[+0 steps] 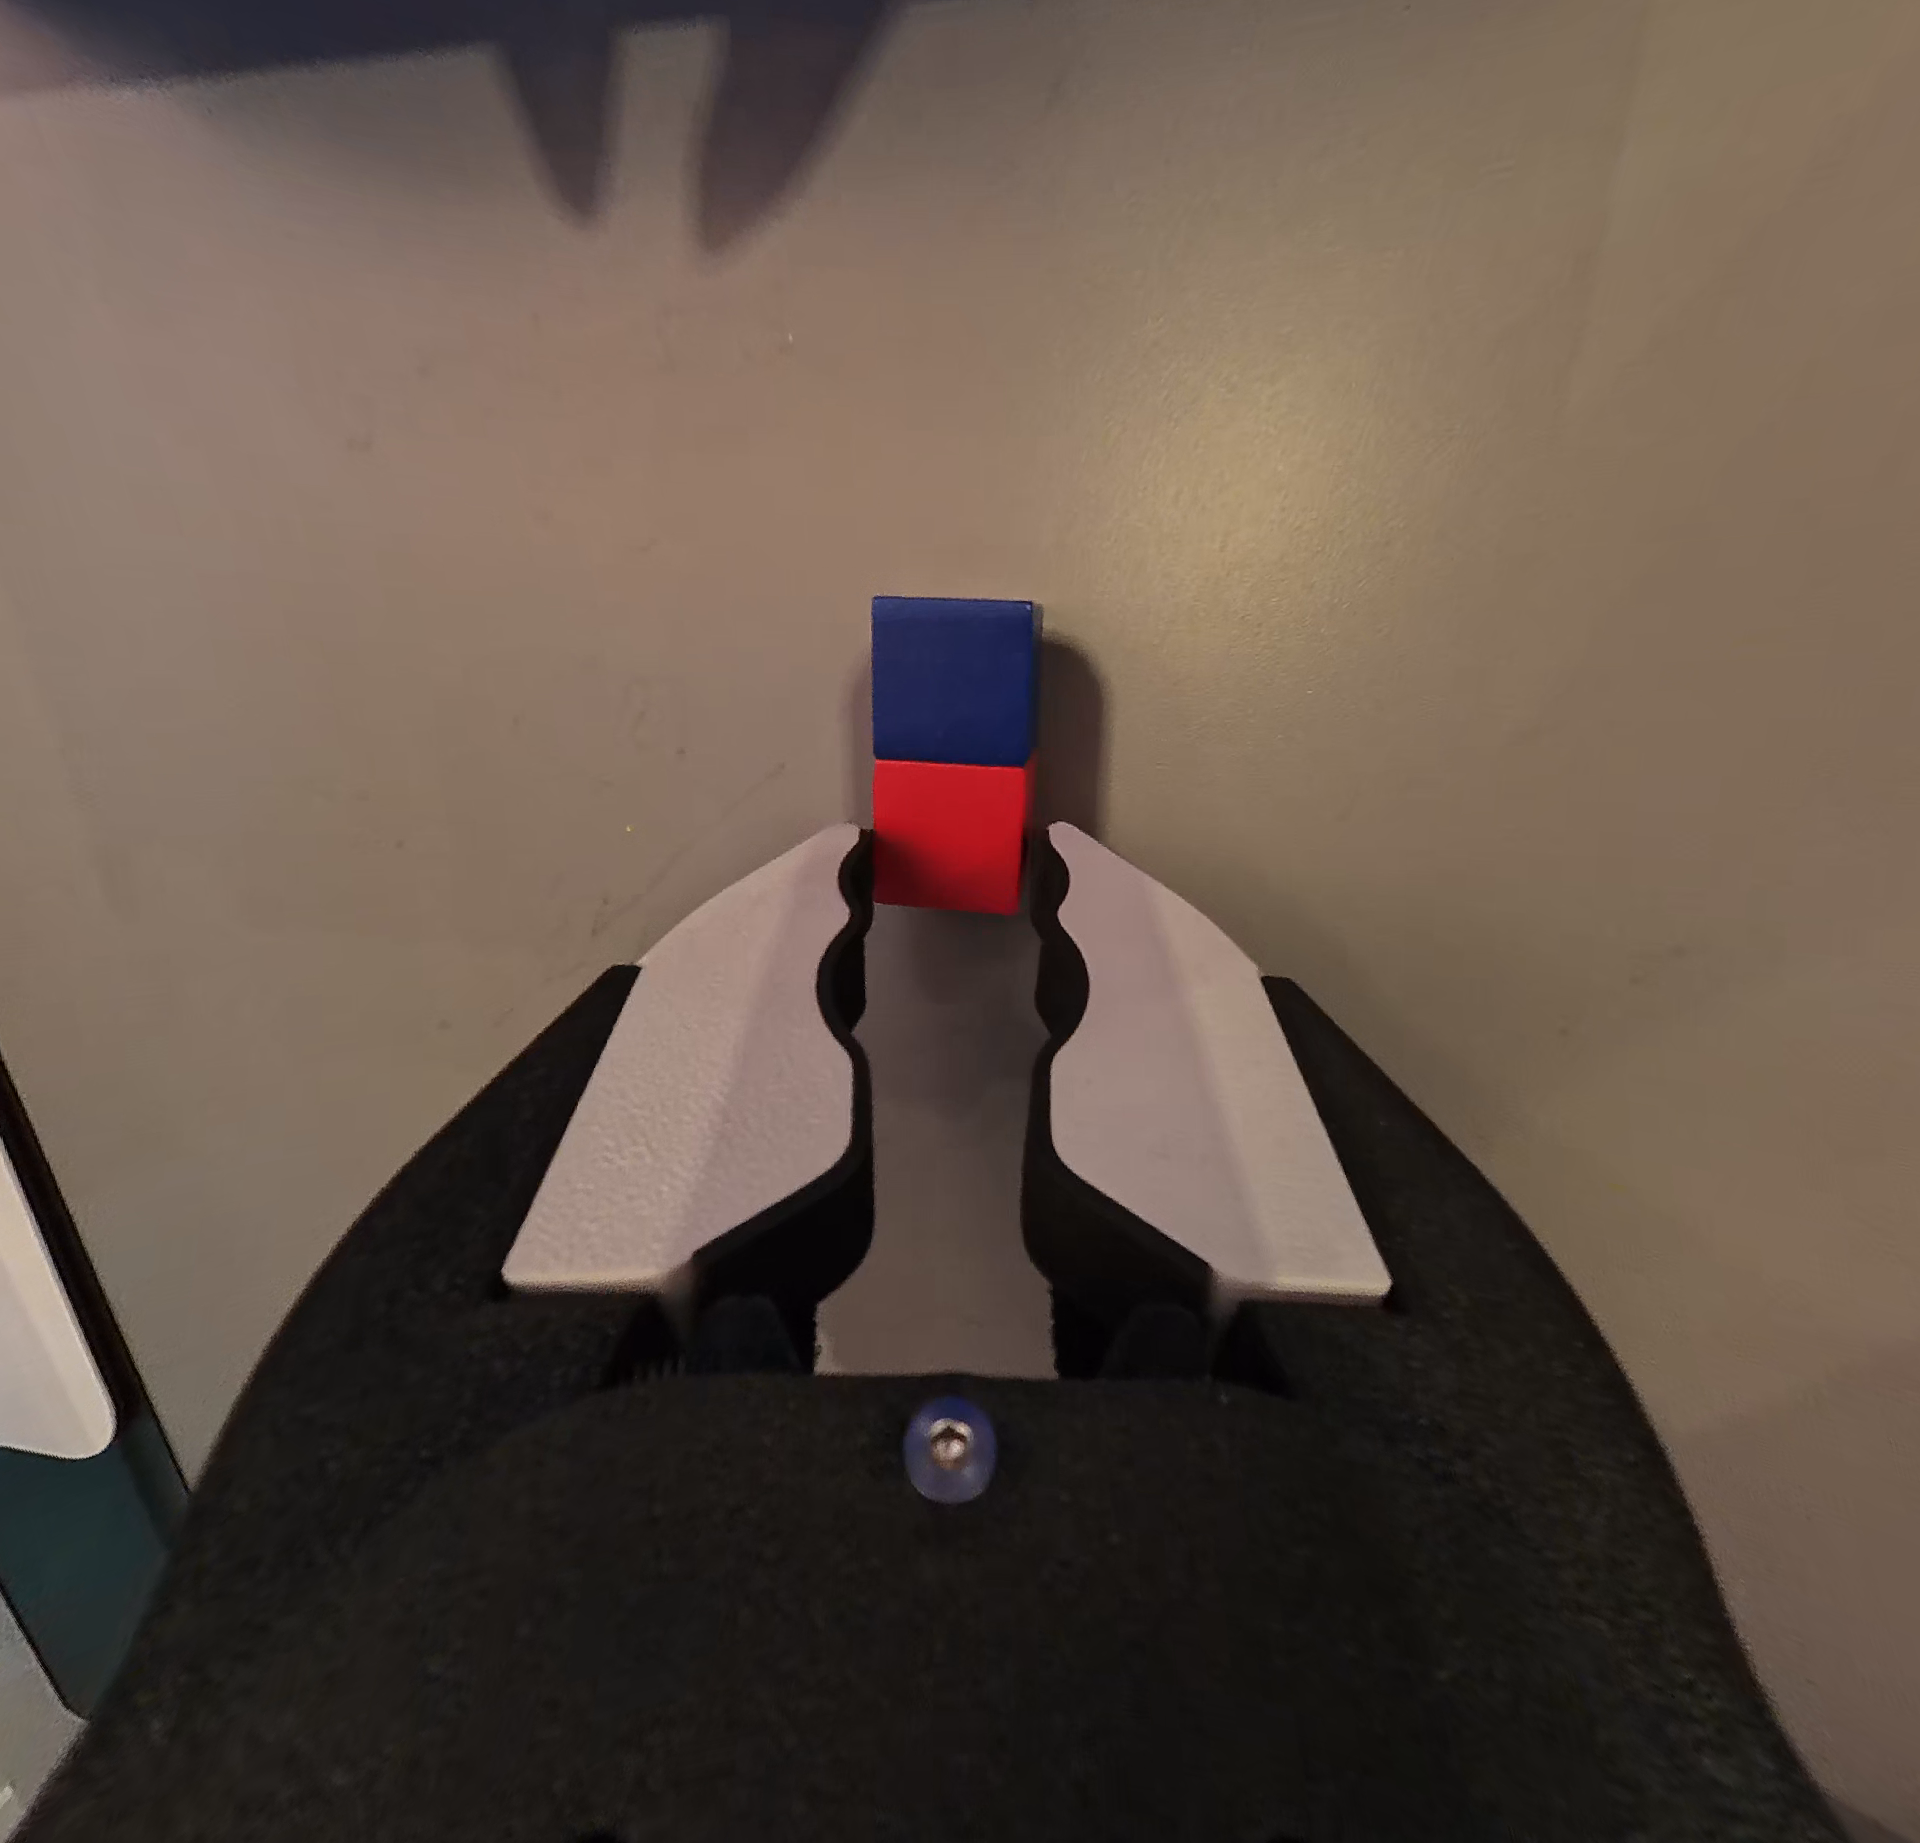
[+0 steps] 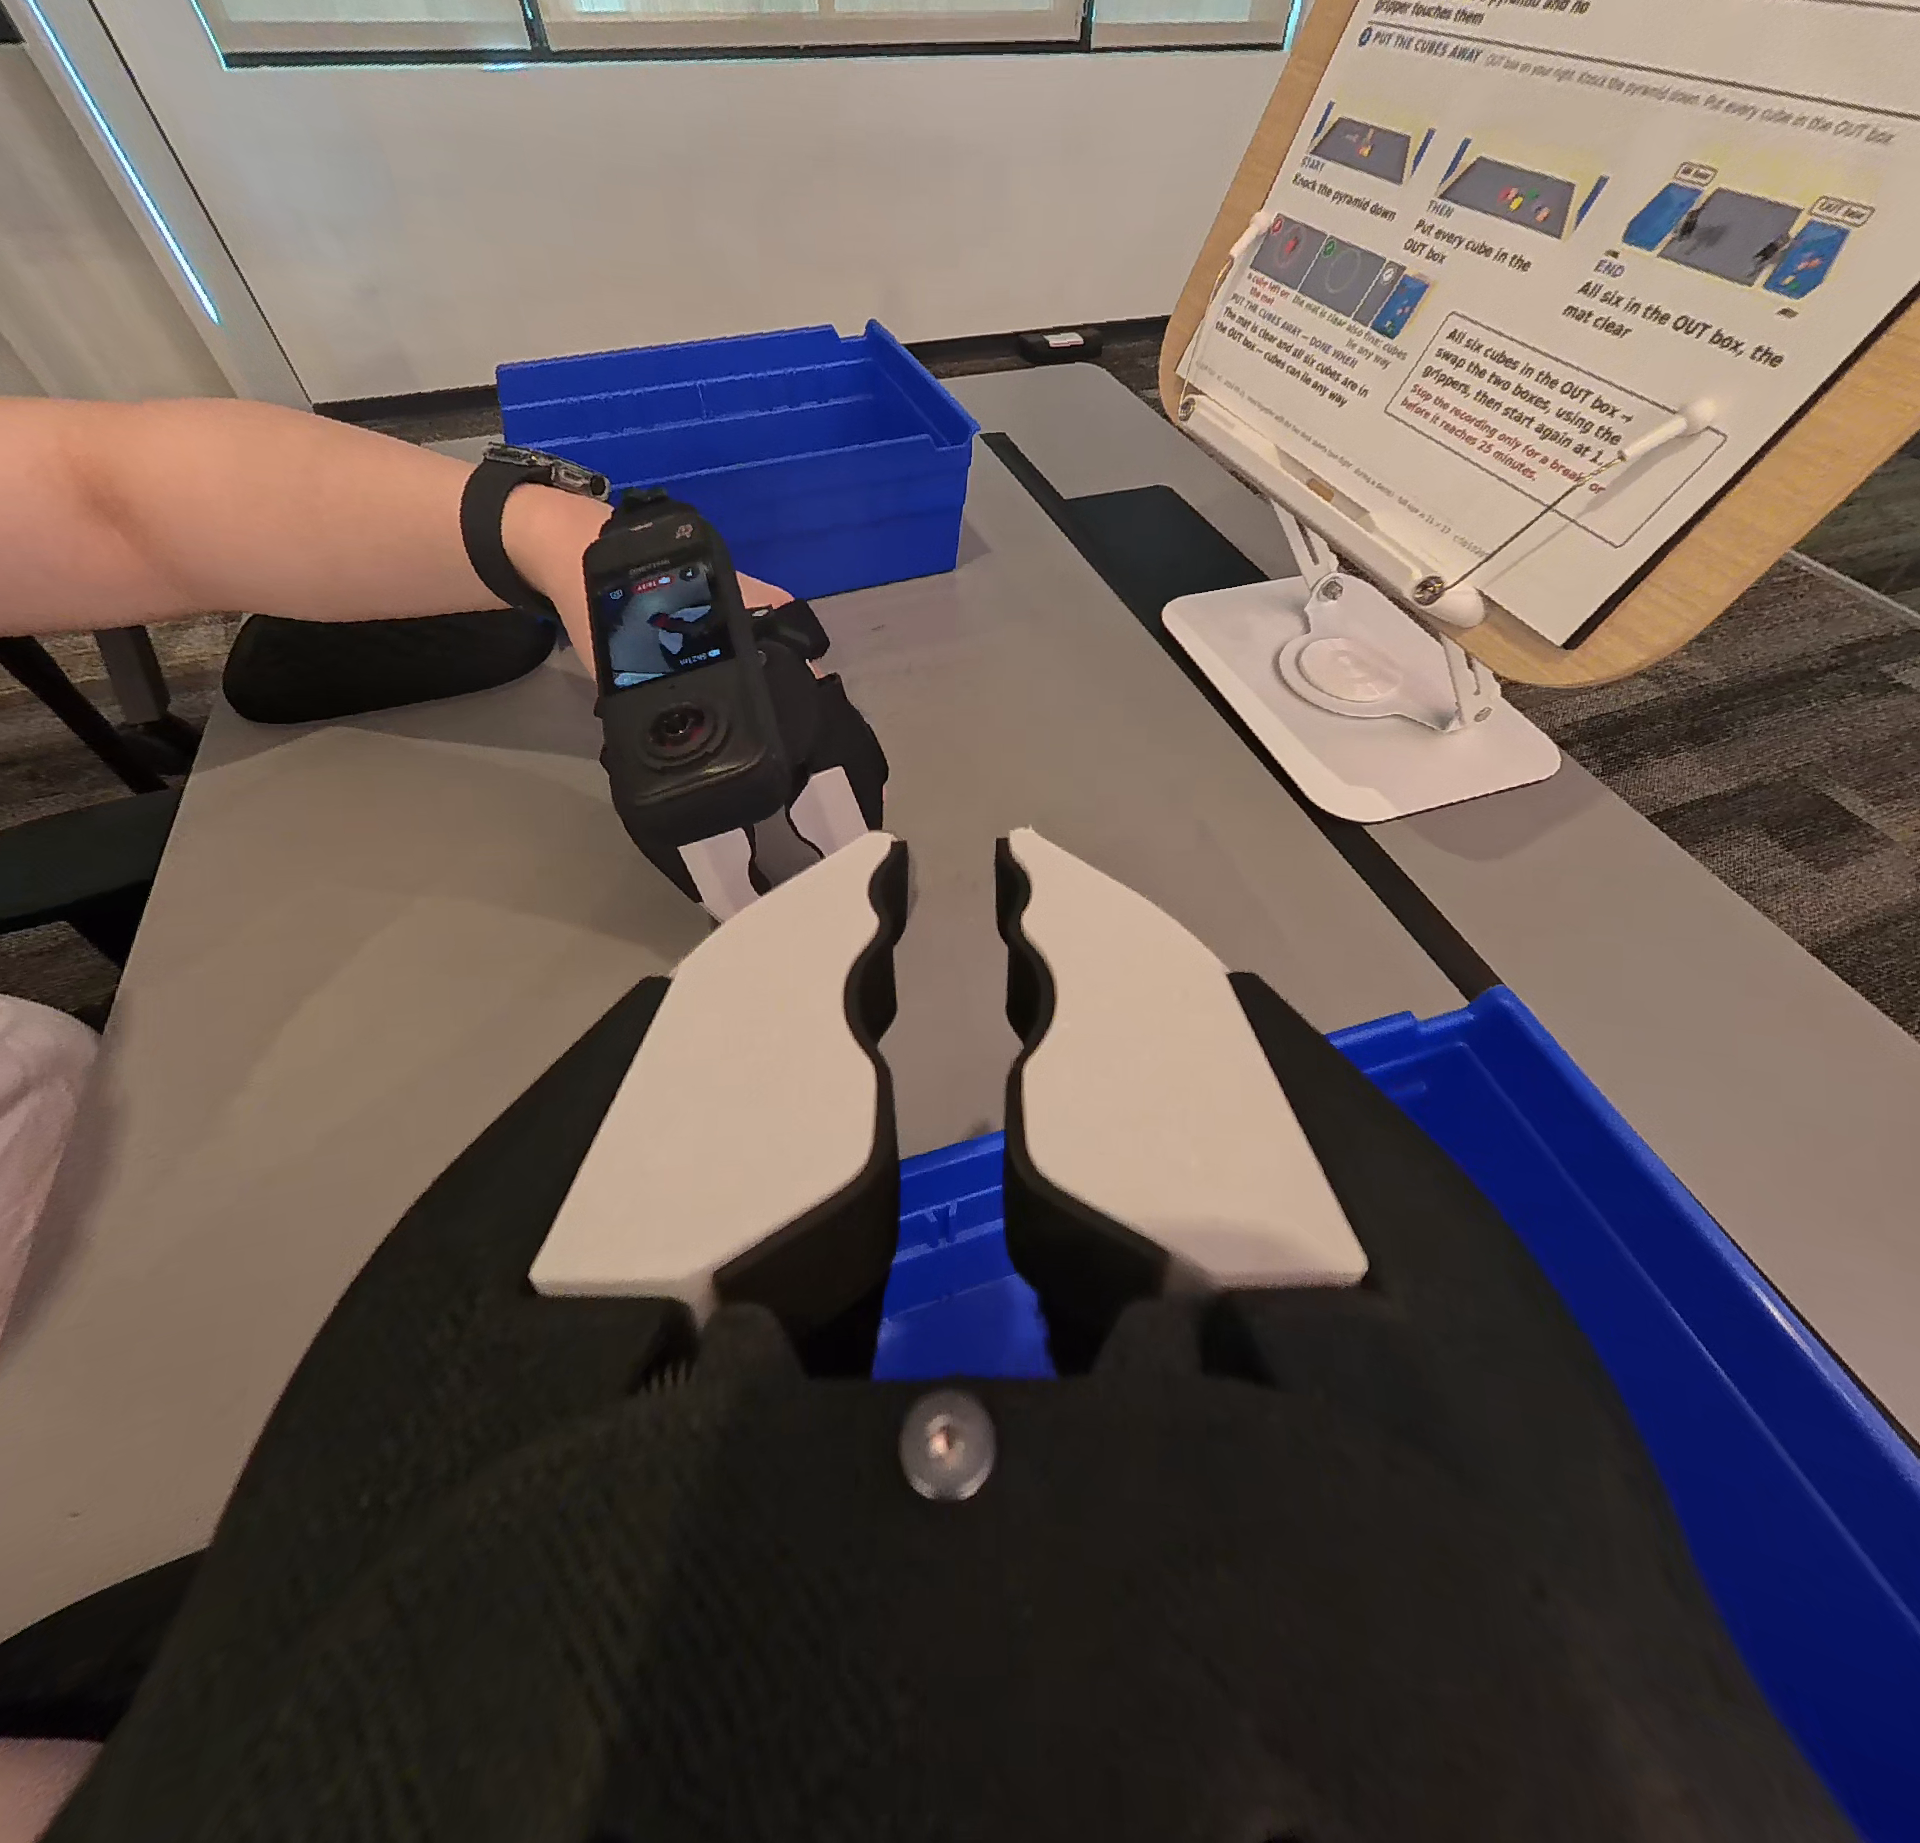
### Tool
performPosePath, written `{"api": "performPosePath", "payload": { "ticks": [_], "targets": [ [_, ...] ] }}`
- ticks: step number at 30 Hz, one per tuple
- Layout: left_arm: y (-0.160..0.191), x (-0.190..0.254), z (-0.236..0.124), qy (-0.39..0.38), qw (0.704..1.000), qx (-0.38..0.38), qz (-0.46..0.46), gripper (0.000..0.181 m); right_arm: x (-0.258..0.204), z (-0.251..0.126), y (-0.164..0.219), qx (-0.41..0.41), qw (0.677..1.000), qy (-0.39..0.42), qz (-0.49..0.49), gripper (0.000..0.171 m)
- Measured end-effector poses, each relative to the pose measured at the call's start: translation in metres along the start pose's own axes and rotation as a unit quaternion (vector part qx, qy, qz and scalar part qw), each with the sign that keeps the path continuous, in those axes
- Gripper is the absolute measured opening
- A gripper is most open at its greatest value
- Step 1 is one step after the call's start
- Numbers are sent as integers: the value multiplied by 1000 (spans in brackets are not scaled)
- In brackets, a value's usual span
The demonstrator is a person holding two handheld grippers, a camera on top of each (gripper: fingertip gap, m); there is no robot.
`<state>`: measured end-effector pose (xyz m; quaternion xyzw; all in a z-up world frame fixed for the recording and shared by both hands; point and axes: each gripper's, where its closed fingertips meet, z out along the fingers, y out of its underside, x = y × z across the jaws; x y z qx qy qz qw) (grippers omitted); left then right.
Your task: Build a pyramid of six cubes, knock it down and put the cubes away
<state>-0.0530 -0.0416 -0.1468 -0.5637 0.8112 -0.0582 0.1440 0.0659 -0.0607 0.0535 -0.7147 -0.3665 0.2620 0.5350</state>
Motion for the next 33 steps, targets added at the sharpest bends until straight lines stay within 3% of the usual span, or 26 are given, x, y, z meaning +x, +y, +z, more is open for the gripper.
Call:
{"api": "performPosePath", "payload": {
  "ticks": [13, 16, 19, 22, 26, 30, 33],
  "targets": [
    [-8, 1, -11, 5, 999, 31, -16, 40, 1, 3, 7, -15, 1000, -4, 4, 18],
    [-11, 2, -37, -8, 997, 67, -29, 40, 1, 2, 8, -17, 1000, -5, 6, 18],
    [3, -4, -87, -65, 989, 116, -66, 40, 0, -1, 7, -10, 1000, -7, 7, 18],
    [51, -14, -146, -137, 974, 132, -125, 40, -3, -3, 3, 0, 1000, -13, 8, 19],
    [174, -31, -206, -227, 947, 43, -223, 39, -6, -1, -2, 4, 1000, -18, 1, 19],
    [297, -9, -206, -185, 906, -90, -370, 41, -10, 5, -4, 0, 1000, -23, -5, 19],
    [357, 8, -185, -172, 894, -174, -376, 42, -13, 10, -2, -9, 1000, -26, -8, 19]
  ]
}}
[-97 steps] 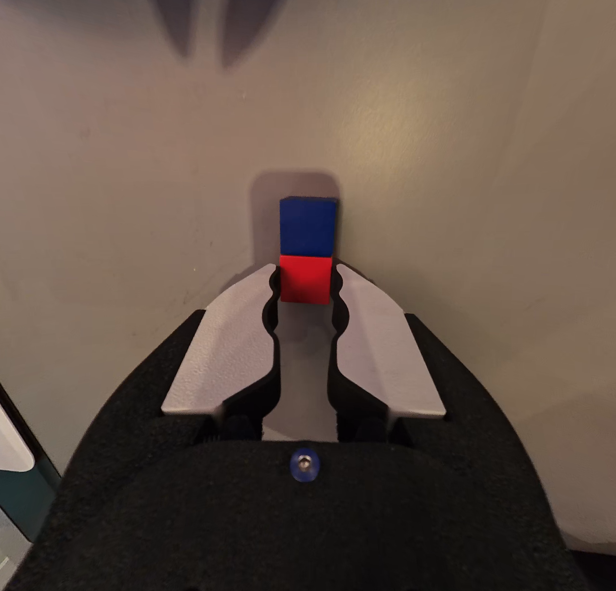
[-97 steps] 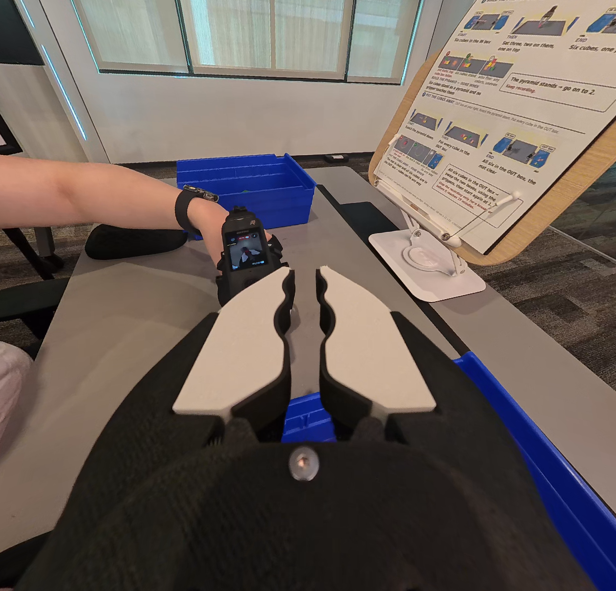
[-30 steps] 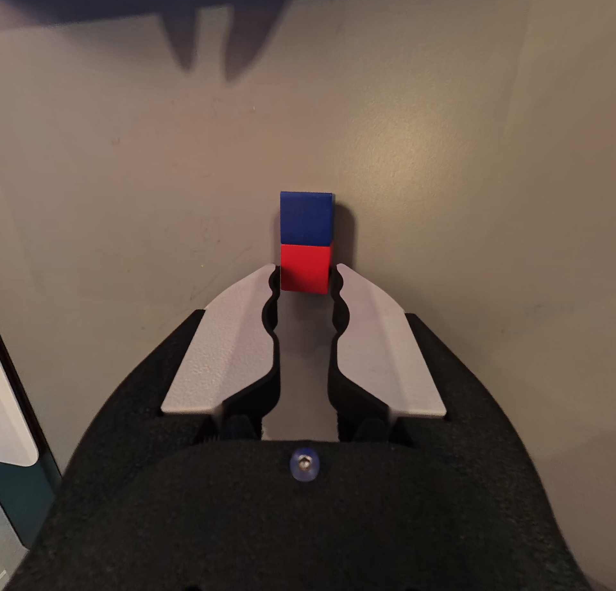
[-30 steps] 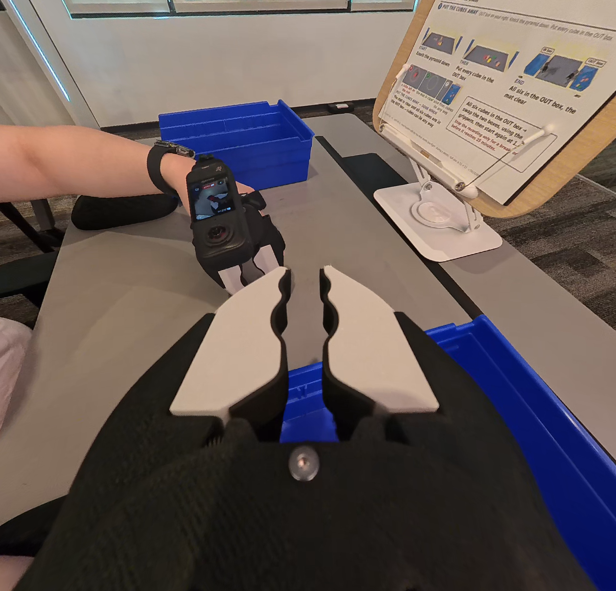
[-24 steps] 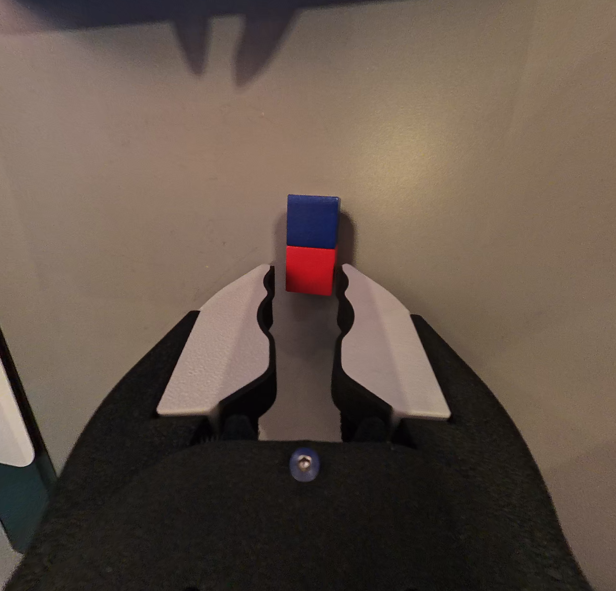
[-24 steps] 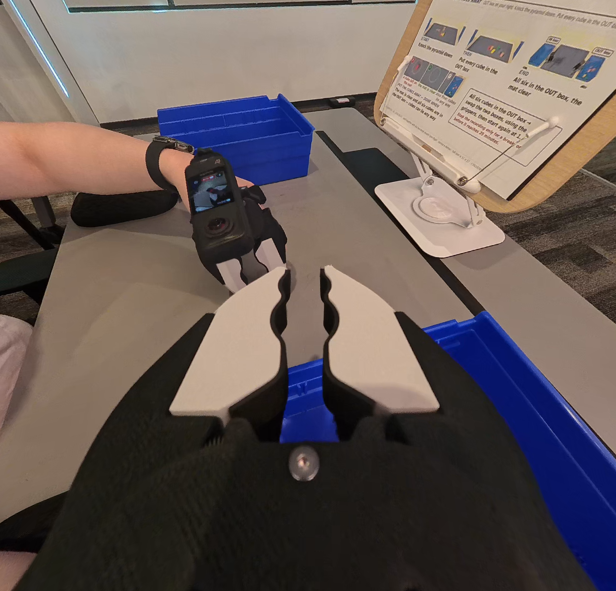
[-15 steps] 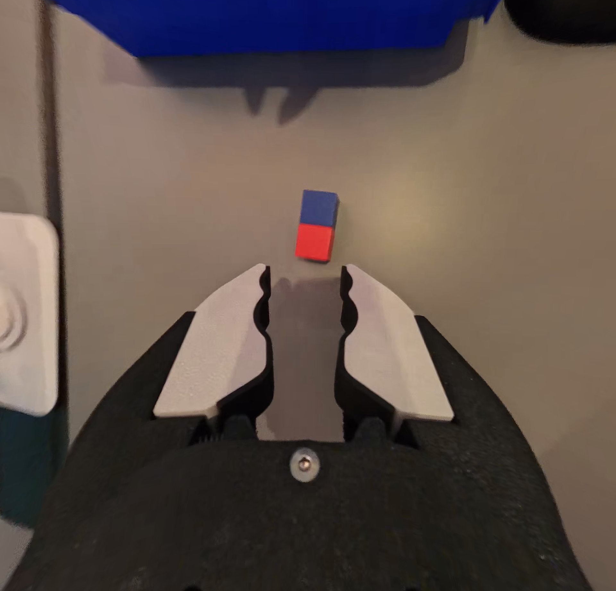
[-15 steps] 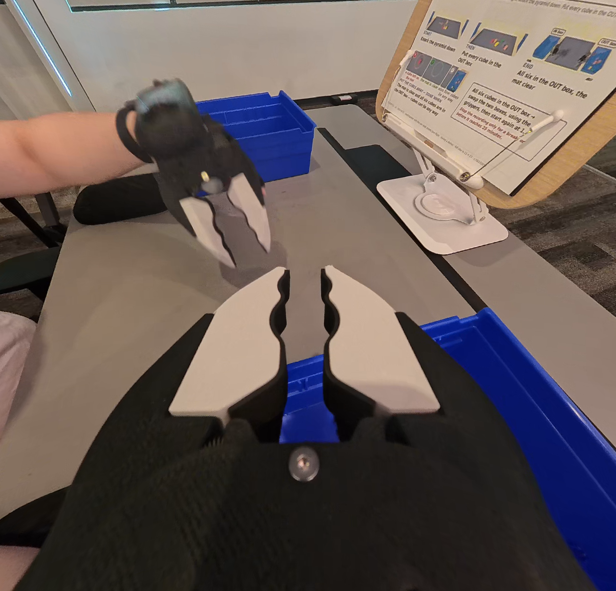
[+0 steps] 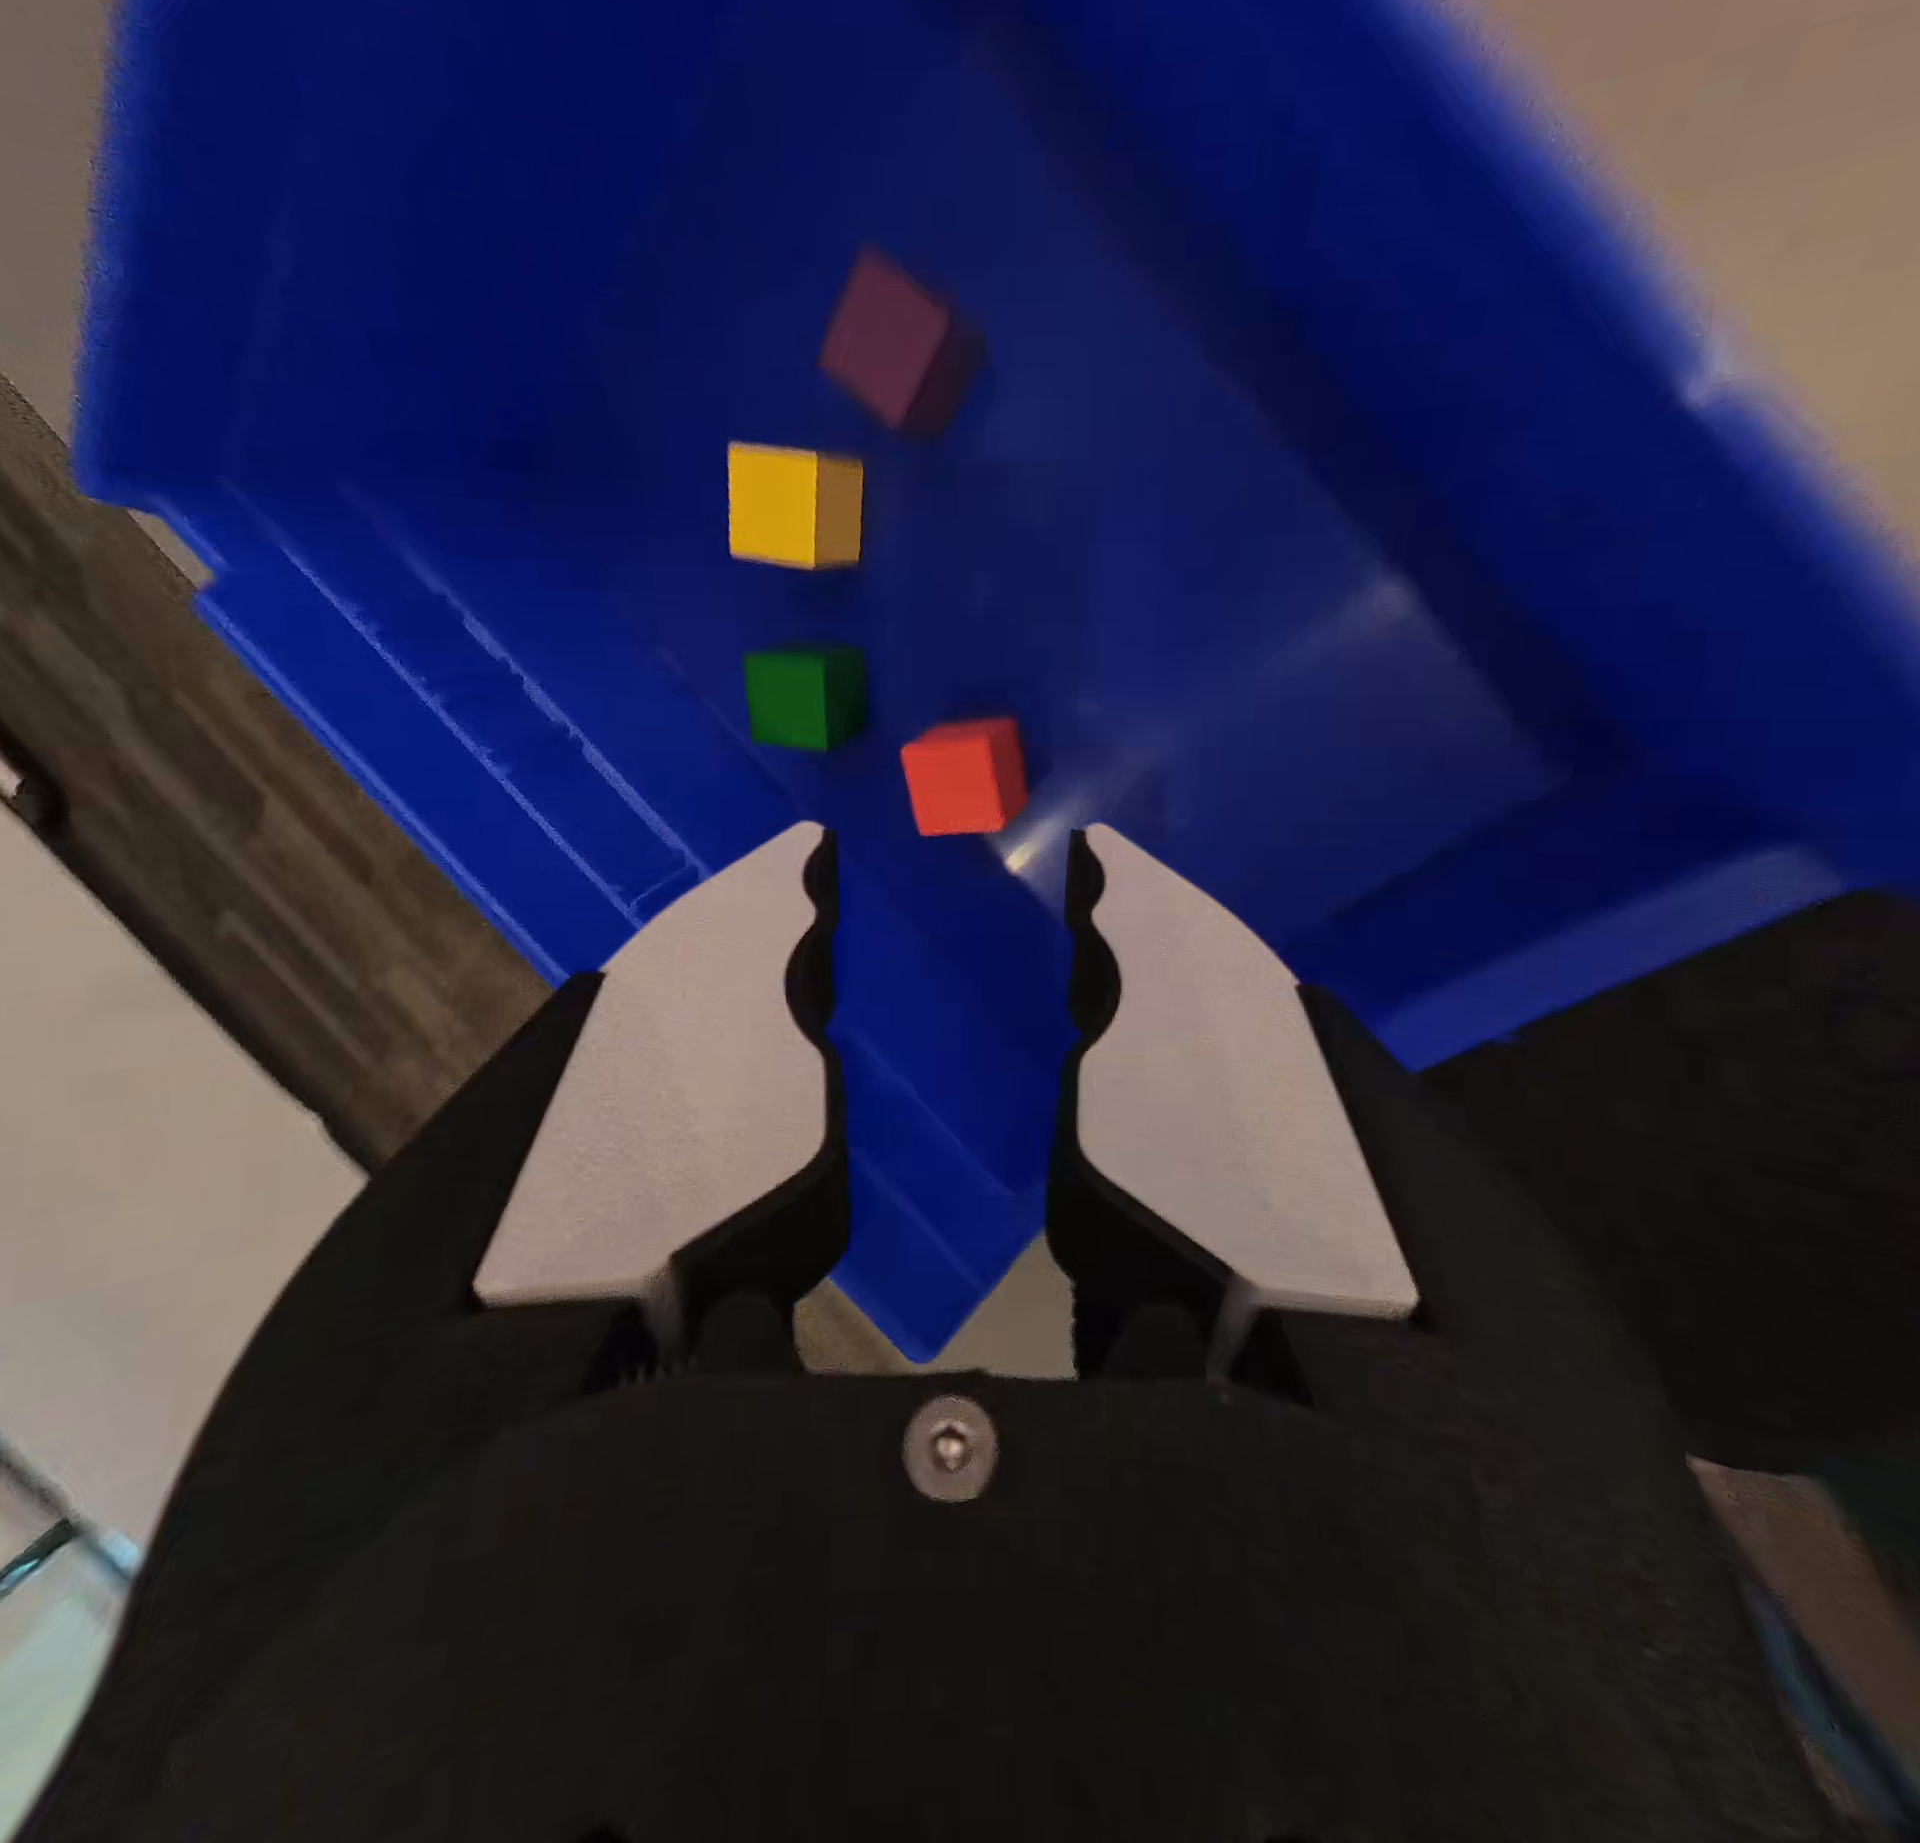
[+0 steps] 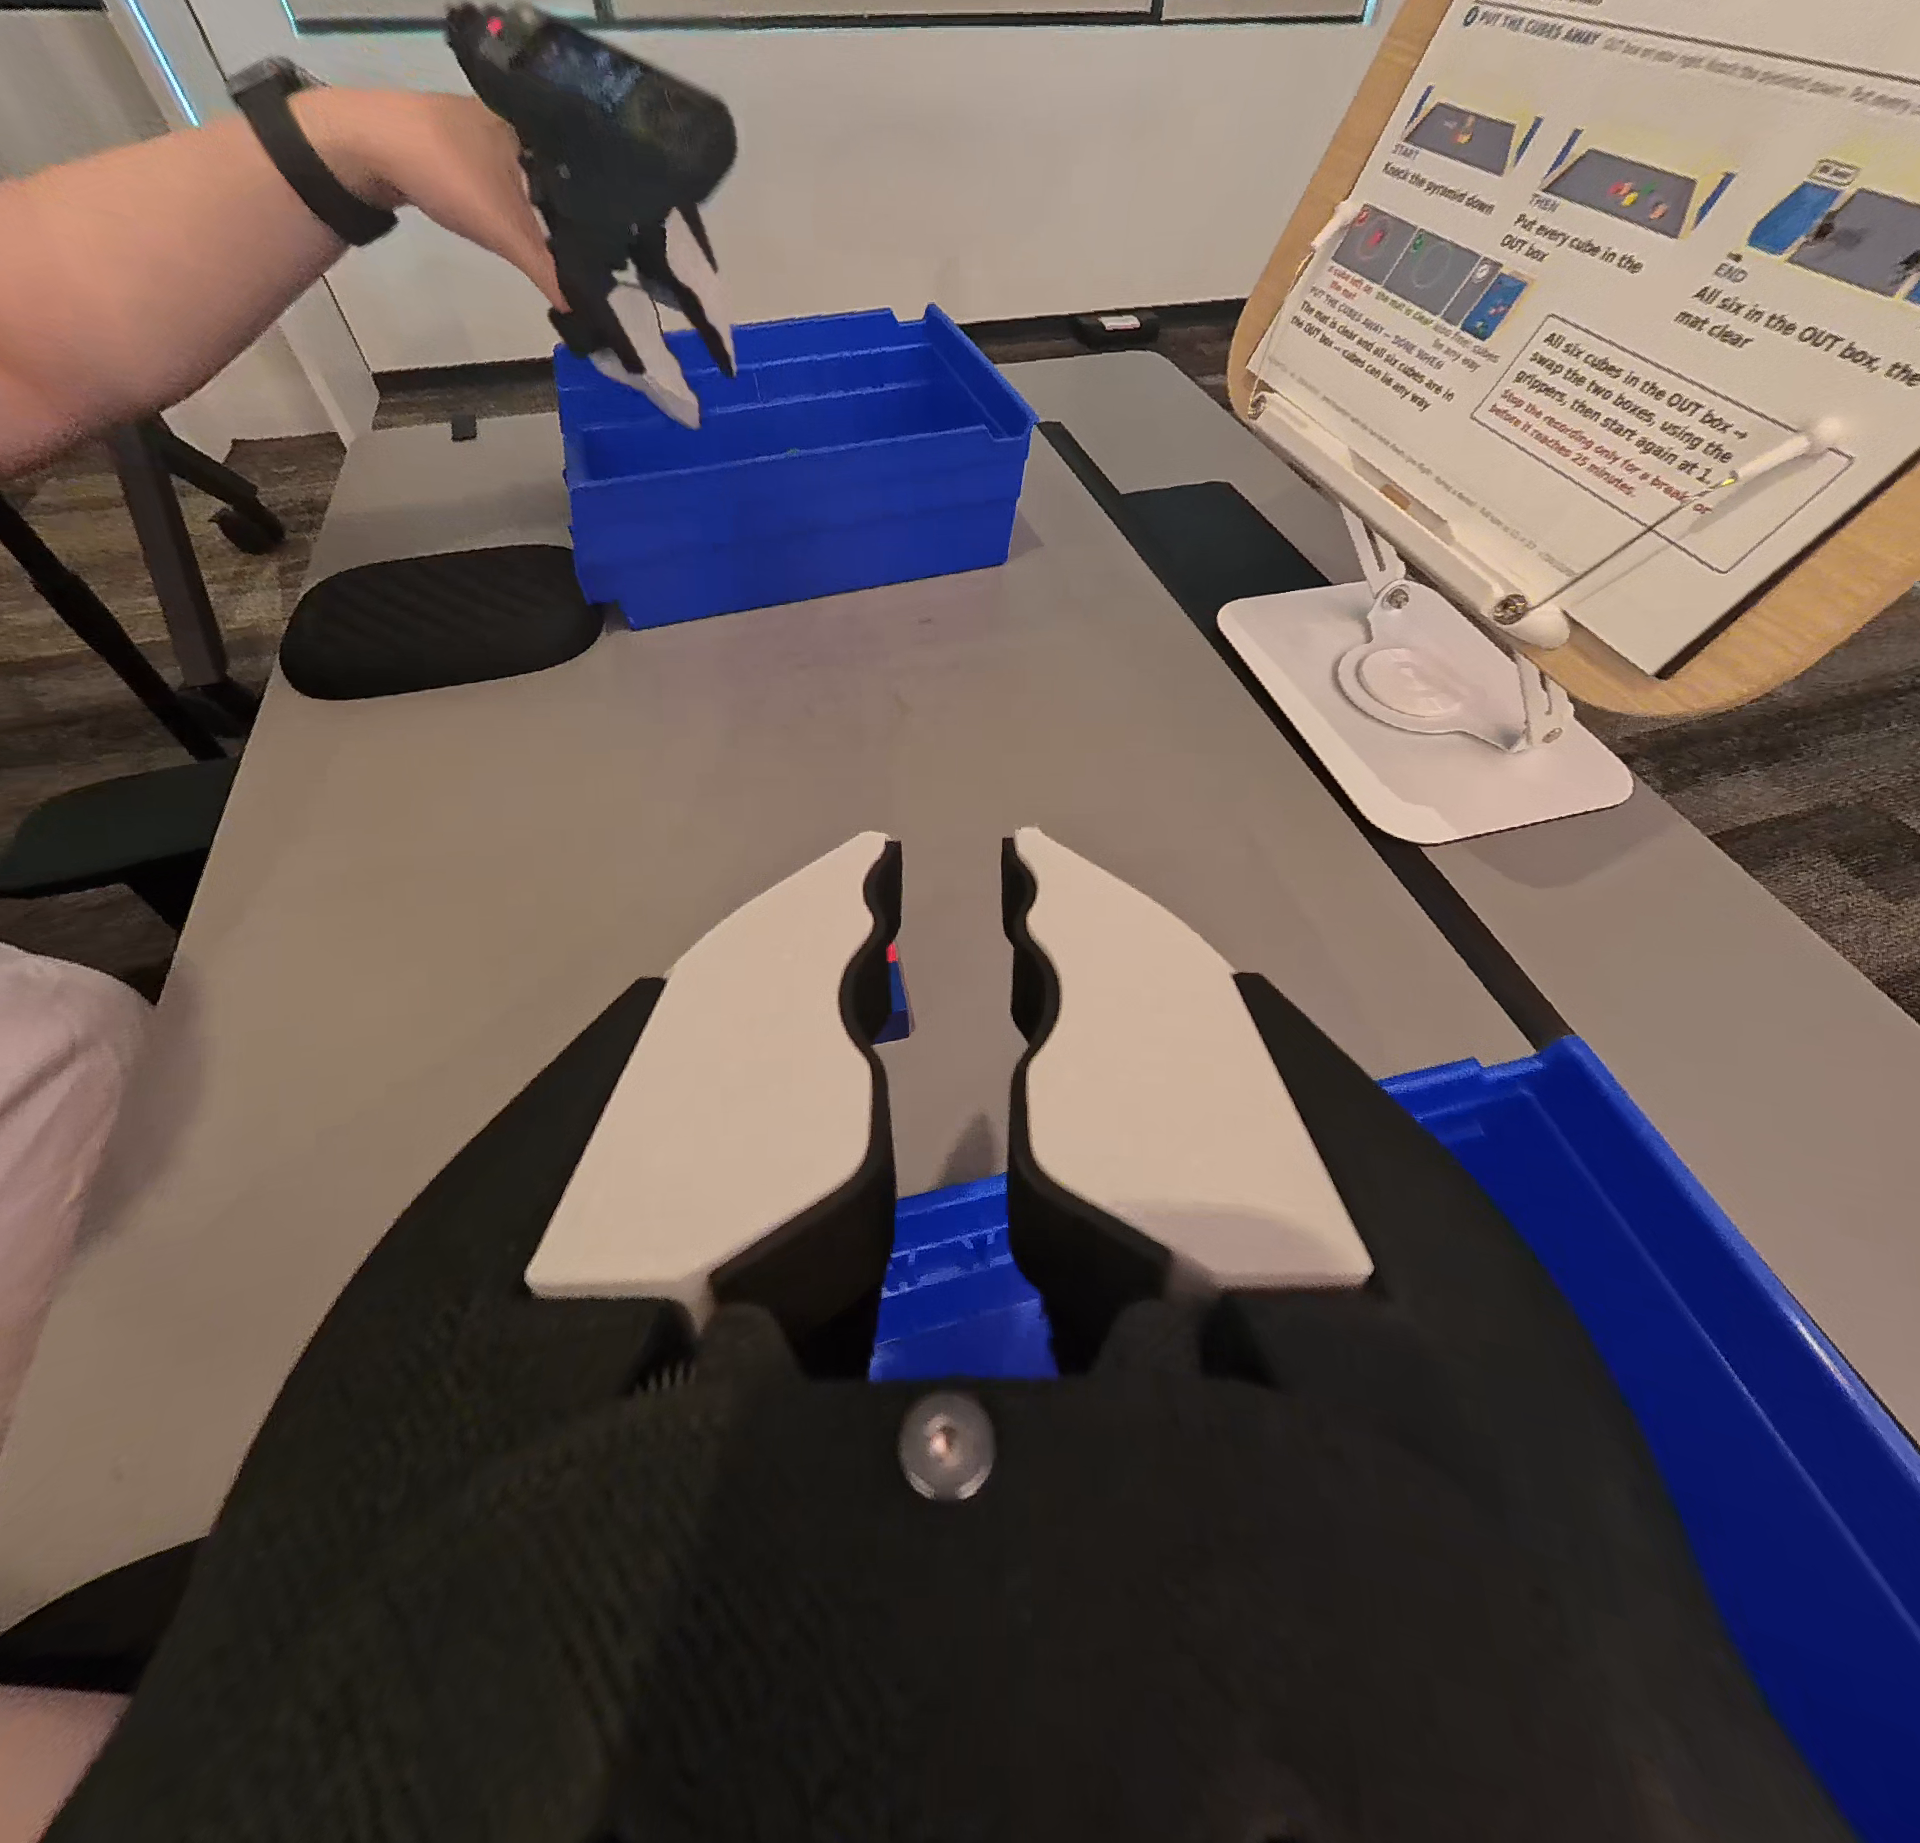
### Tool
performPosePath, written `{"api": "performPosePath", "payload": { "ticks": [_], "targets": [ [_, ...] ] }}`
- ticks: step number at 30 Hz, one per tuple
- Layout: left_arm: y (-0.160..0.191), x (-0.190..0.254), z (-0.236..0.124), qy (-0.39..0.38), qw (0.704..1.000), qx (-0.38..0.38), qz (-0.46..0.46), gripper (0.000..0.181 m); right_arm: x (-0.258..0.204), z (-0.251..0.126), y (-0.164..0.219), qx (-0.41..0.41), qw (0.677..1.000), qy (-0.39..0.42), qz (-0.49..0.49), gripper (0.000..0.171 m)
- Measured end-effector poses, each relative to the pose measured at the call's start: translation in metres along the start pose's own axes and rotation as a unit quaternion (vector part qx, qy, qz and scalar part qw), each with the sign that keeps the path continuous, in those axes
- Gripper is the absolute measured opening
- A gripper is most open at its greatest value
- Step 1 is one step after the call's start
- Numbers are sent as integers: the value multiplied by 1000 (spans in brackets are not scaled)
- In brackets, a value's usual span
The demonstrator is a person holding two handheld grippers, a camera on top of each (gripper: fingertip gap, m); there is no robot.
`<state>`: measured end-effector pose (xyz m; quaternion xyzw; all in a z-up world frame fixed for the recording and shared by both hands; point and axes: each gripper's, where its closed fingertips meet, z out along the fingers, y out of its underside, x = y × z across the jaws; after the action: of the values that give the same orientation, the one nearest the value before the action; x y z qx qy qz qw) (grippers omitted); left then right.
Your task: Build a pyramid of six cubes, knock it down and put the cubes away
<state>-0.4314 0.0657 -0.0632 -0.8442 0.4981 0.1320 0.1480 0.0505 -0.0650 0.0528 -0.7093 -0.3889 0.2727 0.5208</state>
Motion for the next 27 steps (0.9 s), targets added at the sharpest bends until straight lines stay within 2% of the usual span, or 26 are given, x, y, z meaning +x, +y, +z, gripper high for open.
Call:
{"api": "performPosePath", "payload": {
  "ticks": [3, 6, 11, 14, 17, 22, 25, 27],
  "targets": [
    [23, 1, 33, 15, 999, -43, 2, 42, -1, 4, 3, -8, 1000, -2, 0, 19],
    [30, 1, 57, 25, 997, -66, -11, 45, 0, 6, 5, -13, 1000, -3, 3, 19],
    [22, 2, 69, 50, 996, -60, -31, 44, 1, 8, 9, -22, 1000, -3, 6, 19],
    [30, 7, 77, 79, 992, -89, -33, 45, 3, 8, 11, -25, 1000, -2, 7, 19],
    [34, 3, 81, 65, 992, -103, -25, 31, 4, 5, 10, -19, 1000, 1, 8, 19],
    [25, -11, 59, 35, 996, -78, -12, 28, 7, 1, 12, -16, 1000, 4, 14, 19],
    [11, -25, 24, 0, 999, -38, -10, 28, 7, 0, 11, -12, 1000, 5, 16, 19],
    [-12, -29, -11, -27, 1000, 15, -4, 28, 7, 0, 11, -15, 1000, 6, 14, 19]
  ]
}}
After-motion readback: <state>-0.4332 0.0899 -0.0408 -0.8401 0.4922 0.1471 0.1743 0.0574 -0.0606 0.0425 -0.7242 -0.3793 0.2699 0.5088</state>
